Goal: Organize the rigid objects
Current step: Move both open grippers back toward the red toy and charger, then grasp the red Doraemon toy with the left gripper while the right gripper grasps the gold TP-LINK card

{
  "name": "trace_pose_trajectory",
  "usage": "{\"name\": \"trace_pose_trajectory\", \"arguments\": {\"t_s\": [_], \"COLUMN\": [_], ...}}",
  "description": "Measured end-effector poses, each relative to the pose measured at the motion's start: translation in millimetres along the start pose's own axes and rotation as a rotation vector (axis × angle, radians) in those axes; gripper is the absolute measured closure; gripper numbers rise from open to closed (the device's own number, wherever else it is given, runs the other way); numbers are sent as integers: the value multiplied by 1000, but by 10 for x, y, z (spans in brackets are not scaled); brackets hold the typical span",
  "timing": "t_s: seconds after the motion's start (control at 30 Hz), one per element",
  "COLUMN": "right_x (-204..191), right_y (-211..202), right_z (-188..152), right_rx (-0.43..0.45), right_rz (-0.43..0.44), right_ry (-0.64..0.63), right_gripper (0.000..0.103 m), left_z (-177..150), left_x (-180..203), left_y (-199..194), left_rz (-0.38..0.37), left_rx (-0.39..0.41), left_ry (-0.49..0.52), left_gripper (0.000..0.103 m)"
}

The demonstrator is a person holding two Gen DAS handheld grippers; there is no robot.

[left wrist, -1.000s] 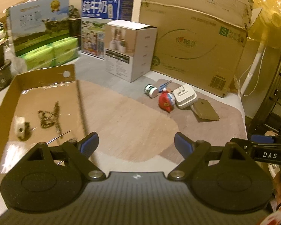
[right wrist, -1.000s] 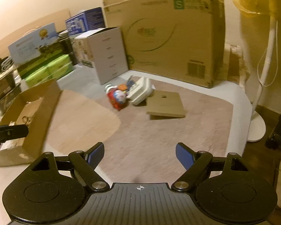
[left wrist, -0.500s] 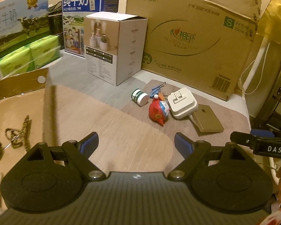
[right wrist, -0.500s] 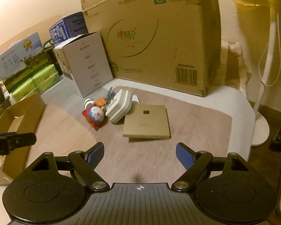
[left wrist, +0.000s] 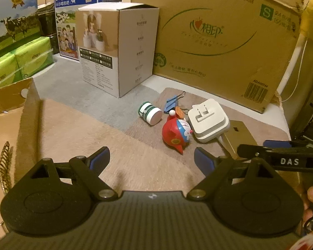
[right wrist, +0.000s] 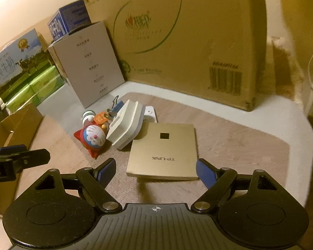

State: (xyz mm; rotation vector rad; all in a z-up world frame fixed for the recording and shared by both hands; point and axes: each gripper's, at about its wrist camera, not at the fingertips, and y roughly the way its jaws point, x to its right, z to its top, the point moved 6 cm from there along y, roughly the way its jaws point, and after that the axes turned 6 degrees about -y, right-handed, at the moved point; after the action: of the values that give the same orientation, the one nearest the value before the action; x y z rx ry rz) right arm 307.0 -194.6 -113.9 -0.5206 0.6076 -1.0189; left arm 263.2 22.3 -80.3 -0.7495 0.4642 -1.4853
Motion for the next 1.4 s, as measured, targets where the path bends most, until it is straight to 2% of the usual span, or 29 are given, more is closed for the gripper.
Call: {"name": "trace_pose_trajectory", "arguments": {"t_s": [0.2, 0.33, 0.53, 0.6, 0.73, 0.83, 0.93, 1.0, 1.2, 1.4], "right_x": [12, 97, 143, 137, 104, 104, 110, 108, 83, -59], "right_y": [245, 369, 390, 370, 305, 252, 190, 156, 45, -191], "right_z": [39, 56, 66, 66, 26, -9, -39, -49, -83, -153], "right_rx": [-20, -54, -46, -46, -32, -16, -2, 6, 25, 48], "right_rz": [-13, -19, 0, -3, -23, -41, -55, -66, -76, -56], "right_ry": [-34, -5, 1, -9, -26, -31, -26, -28, -16, -10], "right_gripper": [13, 13, 14, 17, 17, 17, 17, 17, 17, 17], "left_z": [8, 36, 81, 94, 122, 137, 133, 130, 96, -166], "left_x": [14, 45, 129, 166, 250, 307, 359, 383, 376, 283], "left_y": [151, 262, 435, 500, 628, 716, 792, 842, 812, 430], "left_rz": [-8, -19, -42, -54, -65, -77, -88, -90, -88, -81], "left_rx": [-8, -13, -9, -11, -7, 2, 0, -7, -21, -38], "left_ry": [1, 6, 16, 27, 69, 94, 121, 132, 132, 113], "left_gripper": [17, 17, 17, 22, 34, 40, 49, 60, 61, 61]}}
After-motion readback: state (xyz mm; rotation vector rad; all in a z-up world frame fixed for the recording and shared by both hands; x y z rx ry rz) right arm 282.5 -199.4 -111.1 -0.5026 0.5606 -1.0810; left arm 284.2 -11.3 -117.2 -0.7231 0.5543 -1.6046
